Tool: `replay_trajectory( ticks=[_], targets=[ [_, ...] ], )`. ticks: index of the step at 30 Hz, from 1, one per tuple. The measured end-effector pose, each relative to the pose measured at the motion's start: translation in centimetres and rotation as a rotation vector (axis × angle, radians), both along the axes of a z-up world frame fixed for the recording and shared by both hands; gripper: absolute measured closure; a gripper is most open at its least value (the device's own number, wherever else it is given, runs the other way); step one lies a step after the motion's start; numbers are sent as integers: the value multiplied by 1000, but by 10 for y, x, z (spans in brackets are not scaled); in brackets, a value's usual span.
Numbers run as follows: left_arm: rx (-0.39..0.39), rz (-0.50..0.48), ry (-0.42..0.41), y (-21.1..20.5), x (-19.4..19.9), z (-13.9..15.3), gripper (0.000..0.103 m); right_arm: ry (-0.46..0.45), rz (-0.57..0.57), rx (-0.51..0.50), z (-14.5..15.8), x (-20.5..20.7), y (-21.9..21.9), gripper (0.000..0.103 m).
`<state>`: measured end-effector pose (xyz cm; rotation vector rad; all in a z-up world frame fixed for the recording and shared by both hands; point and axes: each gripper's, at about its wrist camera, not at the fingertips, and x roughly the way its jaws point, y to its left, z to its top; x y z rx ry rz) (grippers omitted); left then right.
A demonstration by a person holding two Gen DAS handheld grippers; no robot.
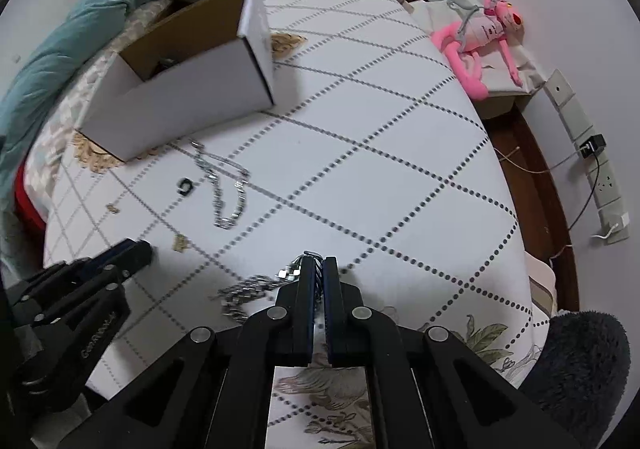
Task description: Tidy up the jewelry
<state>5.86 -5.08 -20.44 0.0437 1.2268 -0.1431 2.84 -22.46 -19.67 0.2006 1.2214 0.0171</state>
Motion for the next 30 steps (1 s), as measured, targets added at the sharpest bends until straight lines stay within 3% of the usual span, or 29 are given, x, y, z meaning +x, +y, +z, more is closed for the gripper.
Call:
replay_trajectory(
  ticks=[7, 12, 19, 23, 30],
  targets=[
    [-83, 59, -41, 27, 8, 44, 93, -68, 52, 137, 41, 6, 14, 99],
    [-149, 82, -81, 45, 28, 83, 93, -151, 107, 212, 86, 27, 28, 99],
    [-165, 65, -129, 53, 90, 119, 93, -263, 172, 190, 142, 87, 43, 99],
    [-144, 56, -100, 54, 127, 112, 93, -242, 187, 131, 139, 131, 48, 99],
    [-85, 13, -8, 46, 178, 83, 93, -119, 178, 72, 99, 192, 40, 99]
  ],
)
